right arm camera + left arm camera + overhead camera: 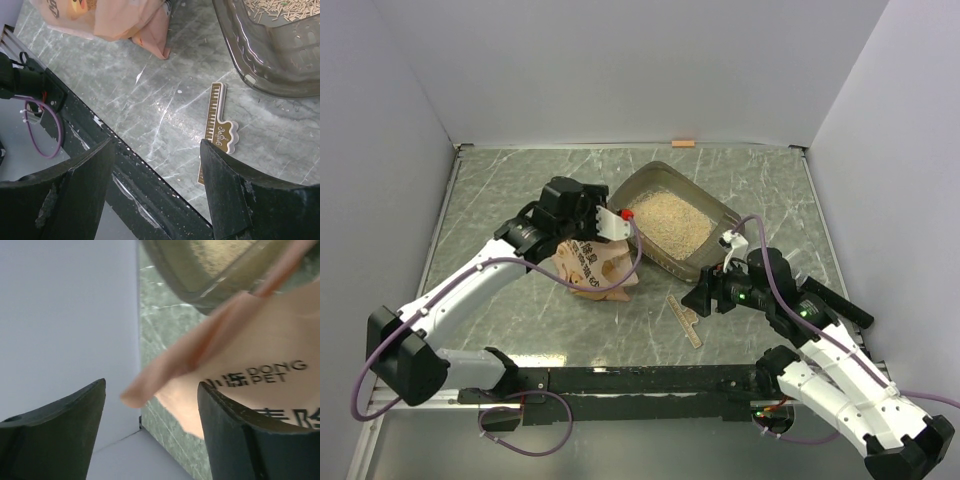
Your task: Fill the litter box with clean litter
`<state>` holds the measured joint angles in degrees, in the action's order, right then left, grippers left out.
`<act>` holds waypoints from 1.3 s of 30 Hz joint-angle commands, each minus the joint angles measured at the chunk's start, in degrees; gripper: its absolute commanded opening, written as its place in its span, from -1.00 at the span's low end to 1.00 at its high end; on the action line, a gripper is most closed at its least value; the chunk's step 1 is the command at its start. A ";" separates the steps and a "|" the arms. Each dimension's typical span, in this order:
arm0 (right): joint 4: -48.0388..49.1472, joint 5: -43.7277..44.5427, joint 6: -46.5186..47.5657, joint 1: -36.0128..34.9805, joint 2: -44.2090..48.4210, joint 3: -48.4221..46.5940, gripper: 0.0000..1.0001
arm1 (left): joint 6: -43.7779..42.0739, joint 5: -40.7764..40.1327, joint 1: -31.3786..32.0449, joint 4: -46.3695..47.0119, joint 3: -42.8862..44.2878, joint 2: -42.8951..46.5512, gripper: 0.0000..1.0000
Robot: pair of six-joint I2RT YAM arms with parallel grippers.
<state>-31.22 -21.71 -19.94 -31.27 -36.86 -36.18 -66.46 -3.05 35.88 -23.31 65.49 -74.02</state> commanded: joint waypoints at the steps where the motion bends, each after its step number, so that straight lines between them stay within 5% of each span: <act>1: 1.34 -0.69 -0.27 -0.37 0.65 -1.16 0.52 | 5.52 -2.32 -0.89 7.58 1.20 6.59 0.66; 7: -0.07 -3.24 1.31 -0.46 -2.07 -5.47 0.55 | 24.41 4.18 -8.36 -2.54 11.24 8.96 0.87; 10: -0.77 -2.98 2.27 -0.37 -3.03 -6.96 0.57 | 33.54 13.57 -14.85 -4.99 13.86 11.17 0.93; 16: -2.09 -3.94 2.81 -0.38 -4.36 -9.52 0.60 | 42.18 37.29 -26.55 -4.38 9.23 13.90 0.98; 24: -1.03 -9.05 1.39 -0.81 -3.13 -9.69 0.63 | 50.18 61.74 -38.57 2.03 0.70 6.26 0.98; 30: -1.83 -9.40 1.23 -0.99 1.08 -7.86 0.65 | 49.76 70.97 -42.55 6.25 -2.57 -1.56 0.99; 39: 1.07 -11.68 0.79 -0.99 3.73 -3.98 0.66 | 37.11 75.82 -42.56 -6.83 11.04 -15.18 0.99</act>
<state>-33.34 -31.66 -19.03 -31.75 -33.06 -41.19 -22.24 66.63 -6.57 -26.11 70.87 -87.35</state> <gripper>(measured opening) 0.829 0.993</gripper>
